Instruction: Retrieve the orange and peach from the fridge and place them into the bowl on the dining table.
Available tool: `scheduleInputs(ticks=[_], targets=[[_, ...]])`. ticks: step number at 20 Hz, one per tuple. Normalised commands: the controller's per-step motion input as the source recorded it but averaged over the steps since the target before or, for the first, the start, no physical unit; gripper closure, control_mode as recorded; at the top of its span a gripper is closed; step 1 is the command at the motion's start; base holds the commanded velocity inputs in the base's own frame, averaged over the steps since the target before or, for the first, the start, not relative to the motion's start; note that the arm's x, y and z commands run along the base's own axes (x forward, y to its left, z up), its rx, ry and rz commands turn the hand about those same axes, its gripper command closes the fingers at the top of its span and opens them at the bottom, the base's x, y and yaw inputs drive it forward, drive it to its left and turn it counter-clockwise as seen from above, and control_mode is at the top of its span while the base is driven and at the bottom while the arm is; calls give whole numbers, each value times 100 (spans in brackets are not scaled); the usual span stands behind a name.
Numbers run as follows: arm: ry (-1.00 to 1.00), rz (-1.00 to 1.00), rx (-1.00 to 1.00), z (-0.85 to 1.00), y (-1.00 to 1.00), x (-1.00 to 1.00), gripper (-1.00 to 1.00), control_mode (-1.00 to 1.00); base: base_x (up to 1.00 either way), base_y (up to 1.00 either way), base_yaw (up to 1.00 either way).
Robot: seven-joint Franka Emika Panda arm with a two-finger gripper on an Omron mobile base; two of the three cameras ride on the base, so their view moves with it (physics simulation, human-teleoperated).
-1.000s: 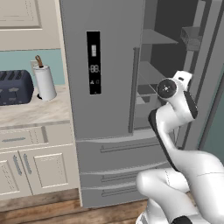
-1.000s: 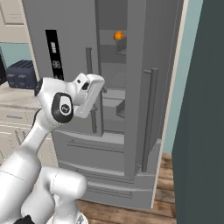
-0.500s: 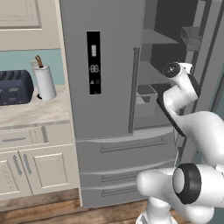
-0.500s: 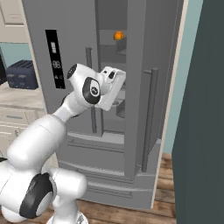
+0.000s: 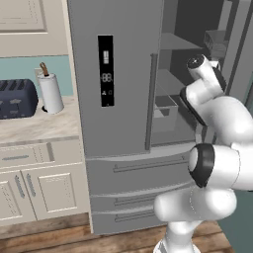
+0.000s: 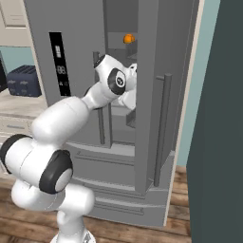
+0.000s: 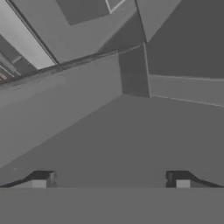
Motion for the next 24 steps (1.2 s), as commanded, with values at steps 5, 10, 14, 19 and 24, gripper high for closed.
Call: scheduleInputs(ticks=[5,10,14,19,24], targets=[[0,-14,0,0,-100,-88,-100,-100,0,0,0],[-5,-16,0,0,-93,-100,-100,-100,0,0,0],[-22,-2,-6,22,31,-81,-100,-100,0,0,0],[-34,-2,-4,11,100,-27,-100,-100,0,0,0],[-30,-9,22,-10,100,-8,-100,-100,0,0,0]])
